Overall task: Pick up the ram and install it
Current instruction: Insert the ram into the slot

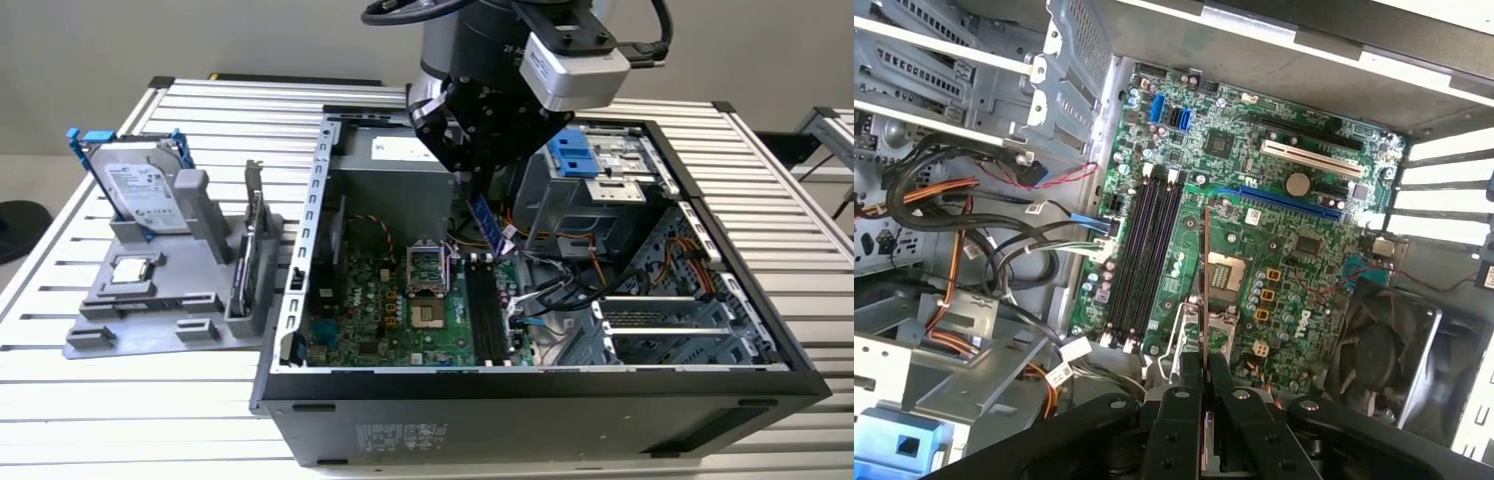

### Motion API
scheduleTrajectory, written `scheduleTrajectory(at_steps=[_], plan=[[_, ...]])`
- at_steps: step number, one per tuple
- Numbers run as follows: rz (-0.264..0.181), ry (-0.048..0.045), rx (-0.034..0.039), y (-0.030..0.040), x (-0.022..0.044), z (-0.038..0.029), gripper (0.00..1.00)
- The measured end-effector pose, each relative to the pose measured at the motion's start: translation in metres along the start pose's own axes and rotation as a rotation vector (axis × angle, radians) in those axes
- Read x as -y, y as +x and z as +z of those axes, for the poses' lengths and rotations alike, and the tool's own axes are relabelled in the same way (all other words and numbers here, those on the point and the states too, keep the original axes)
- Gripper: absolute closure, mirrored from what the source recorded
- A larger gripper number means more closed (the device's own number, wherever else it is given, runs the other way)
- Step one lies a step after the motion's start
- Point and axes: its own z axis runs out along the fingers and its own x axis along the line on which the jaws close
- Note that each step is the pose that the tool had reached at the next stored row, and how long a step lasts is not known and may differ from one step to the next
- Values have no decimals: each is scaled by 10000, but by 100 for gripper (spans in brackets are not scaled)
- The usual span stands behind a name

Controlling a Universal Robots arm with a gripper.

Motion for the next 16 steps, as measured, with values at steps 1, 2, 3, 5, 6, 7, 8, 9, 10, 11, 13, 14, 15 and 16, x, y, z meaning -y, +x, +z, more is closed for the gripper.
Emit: scheduleTrajectory(at_steps=[1, 2, 3, 5, 6, 7, 8, 9, 10, 11, 13, 14, 15, 16], plan=[[0, 0, 0, 0, 0, 3, 100], [0, 1, -1, 0, 0, 6, 100], [0, 1, -1, 0, 0, 8, 100], [-1, 1, -1, 0, 0, 14, 100], [0, 1, -1, 0, -1, 17, 100], [0, 1, -1, 0, -1, 20, 100], [0, 1, -1, 0, -1, 22, 100], [0, 1, 0, 0, -1, 25, 100], [0, 1, 0, 1, -1, 28, 100], [0, 1, 0, 1, -1, 30, 100], [0, 1, -1, 1, -1, 36, 100], [0, 1, 0, 1, -1, 39, 100], [0, 1, -1, 1, -1, 42, 100], [0, 1, -1, 1, -1, 45, 100]])
